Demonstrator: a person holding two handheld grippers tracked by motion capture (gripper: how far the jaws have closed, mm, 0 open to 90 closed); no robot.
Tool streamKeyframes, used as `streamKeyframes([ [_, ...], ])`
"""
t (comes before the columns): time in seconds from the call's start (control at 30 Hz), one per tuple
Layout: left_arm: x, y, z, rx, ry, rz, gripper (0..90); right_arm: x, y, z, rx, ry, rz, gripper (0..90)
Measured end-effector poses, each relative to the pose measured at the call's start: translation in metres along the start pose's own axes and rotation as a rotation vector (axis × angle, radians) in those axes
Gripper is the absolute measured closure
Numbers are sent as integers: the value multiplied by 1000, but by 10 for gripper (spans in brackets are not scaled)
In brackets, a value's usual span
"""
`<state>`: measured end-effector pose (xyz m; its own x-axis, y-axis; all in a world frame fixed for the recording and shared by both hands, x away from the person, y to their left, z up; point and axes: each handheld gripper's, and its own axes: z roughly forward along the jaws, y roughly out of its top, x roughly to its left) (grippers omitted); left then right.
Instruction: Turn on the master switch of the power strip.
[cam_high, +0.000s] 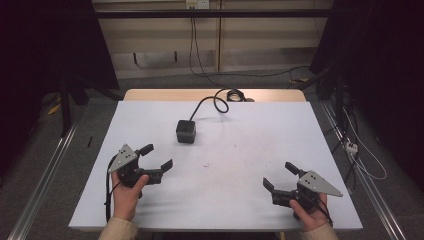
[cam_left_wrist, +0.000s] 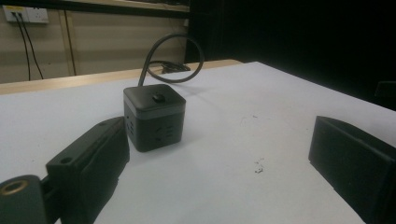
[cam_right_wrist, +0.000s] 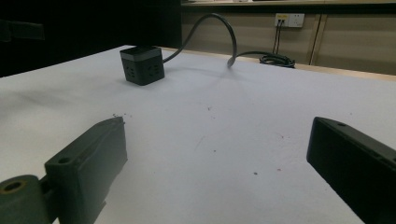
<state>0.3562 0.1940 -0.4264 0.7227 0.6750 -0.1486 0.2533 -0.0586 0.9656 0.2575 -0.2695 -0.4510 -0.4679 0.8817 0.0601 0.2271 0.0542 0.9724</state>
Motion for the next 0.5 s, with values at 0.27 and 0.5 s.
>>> streamKeyframes([
  [0.27, 0, 2, 7, 8, 1, 3, 56, 0, 0, 0, 2, 0, 1, 48],
  [0.5, 3, 4, 13, 8, 8, 7, 59, -1, 0, -1, 2, -2, 0, 48],
])
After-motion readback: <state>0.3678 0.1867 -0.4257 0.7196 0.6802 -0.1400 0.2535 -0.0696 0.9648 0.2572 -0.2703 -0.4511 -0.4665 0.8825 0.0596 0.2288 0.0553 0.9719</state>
